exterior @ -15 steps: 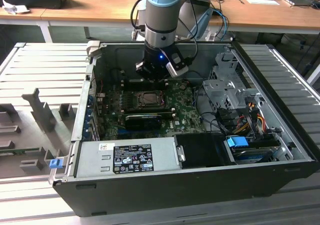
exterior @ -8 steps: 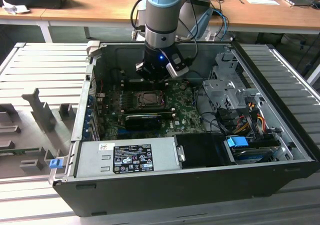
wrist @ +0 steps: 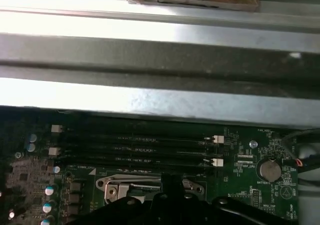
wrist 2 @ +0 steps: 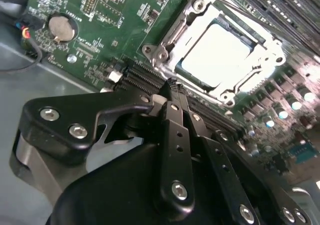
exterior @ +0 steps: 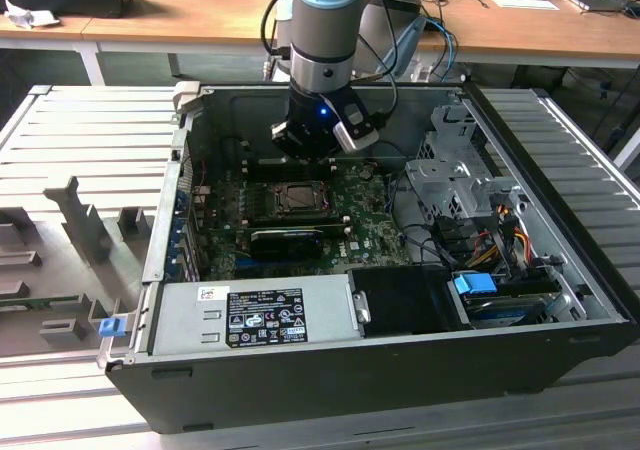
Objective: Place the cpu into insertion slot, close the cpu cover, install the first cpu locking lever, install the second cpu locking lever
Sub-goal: 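Install the second cpu locking lever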
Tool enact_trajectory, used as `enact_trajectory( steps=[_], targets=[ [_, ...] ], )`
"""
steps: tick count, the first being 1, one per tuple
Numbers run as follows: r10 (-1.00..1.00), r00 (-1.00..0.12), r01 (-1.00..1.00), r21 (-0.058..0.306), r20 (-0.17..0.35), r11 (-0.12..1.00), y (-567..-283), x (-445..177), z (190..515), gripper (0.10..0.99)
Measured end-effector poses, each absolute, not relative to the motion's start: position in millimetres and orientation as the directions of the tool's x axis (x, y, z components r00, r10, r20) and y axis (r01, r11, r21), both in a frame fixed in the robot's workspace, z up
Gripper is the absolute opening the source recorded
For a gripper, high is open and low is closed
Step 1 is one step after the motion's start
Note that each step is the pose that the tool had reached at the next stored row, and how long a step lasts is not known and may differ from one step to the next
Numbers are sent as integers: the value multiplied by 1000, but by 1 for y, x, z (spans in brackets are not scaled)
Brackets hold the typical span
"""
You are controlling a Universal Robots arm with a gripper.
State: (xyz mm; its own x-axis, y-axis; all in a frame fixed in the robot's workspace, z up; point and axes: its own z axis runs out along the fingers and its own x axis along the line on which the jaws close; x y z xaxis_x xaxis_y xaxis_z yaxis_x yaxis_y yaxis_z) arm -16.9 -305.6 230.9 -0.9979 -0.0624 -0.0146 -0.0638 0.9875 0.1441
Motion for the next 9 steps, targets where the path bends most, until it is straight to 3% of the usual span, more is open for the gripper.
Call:
enact_trajectory(
  steps=[9],
  targets=[
    [-62,-998,-64,144,-15,988,-314,-18,245,106]
  ],
)
